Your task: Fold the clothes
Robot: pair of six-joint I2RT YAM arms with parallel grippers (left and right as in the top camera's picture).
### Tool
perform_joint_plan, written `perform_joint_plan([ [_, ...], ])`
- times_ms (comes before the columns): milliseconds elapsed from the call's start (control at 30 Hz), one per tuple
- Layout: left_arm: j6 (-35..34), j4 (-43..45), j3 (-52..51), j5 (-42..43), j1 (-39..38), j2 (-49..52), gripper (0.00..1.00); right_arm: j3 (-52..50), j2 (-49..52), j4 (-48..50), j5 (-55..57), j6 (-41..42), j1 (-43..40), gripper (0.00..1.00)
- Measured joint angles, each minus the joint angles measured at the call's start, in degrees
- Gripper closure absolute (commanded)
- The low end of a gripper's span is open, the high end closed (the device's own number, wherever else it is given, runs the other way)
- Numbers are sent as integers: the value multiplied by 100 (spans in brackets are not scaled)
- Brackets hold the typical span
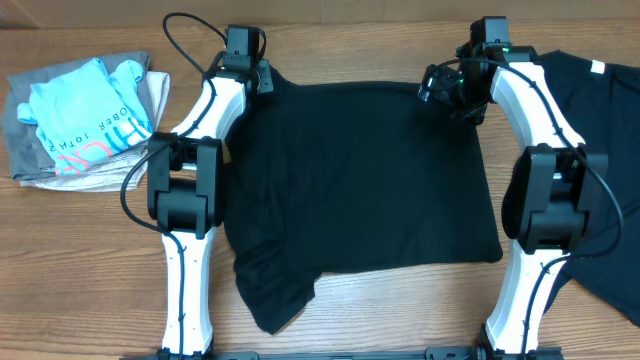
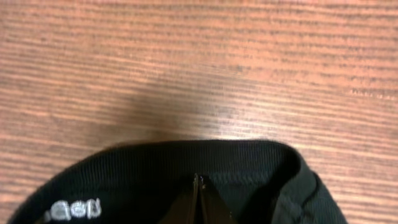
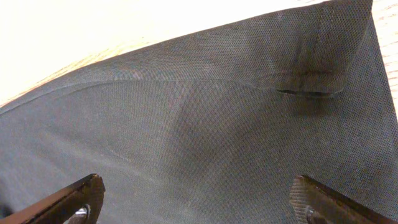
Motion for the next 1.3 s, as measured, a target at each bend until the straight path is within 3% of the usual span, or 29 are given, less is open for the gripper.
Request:
perform_joint_plan([
  [200, 153, -496, 815, 4, 0, 179, 96, 0, 0, -2, 0, 2, 0, 0],
  [333, 229, -1674, 2009, 4, -2, 188, 93, 0, 0, 0, 0, 2, -2, 0],
  [433, 232, -2365, 2583, 74, -4, 184, 85, 0, 0, 0, 0, 0, 0, 0],
  [567, 393, -2796, 2730, 374, -7, 177, 64, 0, 0, -7, -2, 0, 0, 0],
  [667, 632, -2868, 2730, 579, -4, 221, 59, 0, 0, -2, 0, 0, 0, 0],
  [1033, 1869, -2940, 2728, 811, -7, 1029, 62, 0, 0, -2, 0, 0, -2, 0],
  [1300, 2149, -2787, 2732, 863, -7, 1088, 82, 0, 0, 0, -2, 0, 0, 0],
])
